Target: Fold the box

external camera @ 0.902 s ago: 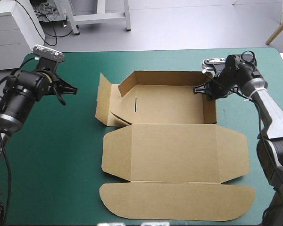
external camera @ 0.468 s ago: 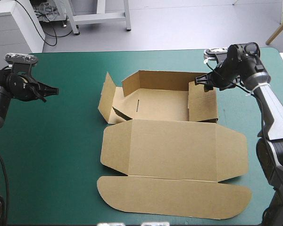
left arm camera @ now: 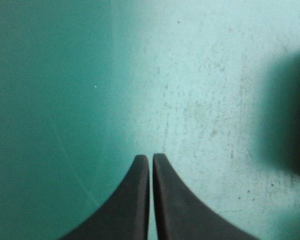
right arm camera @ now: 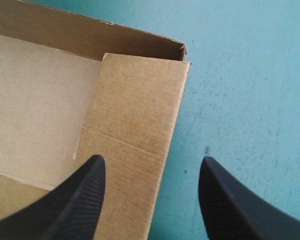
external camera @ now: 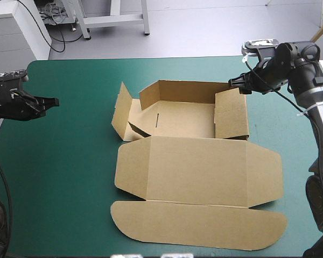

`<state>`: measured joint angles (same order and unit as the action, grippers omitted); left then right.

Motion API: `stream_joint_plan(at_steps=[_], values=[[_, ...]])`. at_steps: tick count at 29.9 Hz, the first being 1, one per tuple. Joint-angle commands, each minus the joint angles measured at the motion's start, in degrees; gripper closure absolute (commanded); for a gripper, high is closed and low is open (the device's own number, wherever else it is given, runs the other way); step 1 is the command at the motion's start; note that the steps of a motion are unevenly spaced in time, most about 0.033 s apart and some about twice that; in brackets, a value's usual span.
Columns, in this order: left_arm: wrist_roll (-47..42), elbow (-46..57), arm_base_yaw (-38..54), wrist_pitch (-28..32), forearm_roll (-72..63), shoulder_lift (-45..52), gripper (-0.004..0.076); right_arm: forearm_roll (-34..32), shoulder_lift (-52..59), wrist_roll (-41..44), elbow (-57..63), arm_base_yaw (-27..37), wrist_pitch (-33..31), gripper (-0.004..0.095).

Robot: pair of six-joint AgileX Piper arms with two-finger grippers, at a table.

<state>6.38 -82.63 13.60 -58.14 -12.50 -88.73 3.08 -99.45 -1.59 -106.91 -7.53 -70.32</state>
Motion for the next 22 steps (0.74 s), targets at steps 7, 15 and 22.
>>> stream_joint_plan(at_steps=[7, 15, 22], values=[[0.3, -2.0, 0.0, 0.8, -2.1, 1.5, 0.0719, 0.5, -5.3, 1.9, -1.7, 0.3, 1.3, 0.0399], [0.3, -2.0, 0.0, 0.9, -2.2, 1.5, 0.0719, 0.5, -9.6, 3.3, 0.9, 0.3, 1.3, 0.0399], [0.3, -2.0, 0.0, 1.2, -1.8, 1.1, 0.0719, 2.6, -11.1, 3.7, 5.1, 0.3, 1.3, 0.0399]])
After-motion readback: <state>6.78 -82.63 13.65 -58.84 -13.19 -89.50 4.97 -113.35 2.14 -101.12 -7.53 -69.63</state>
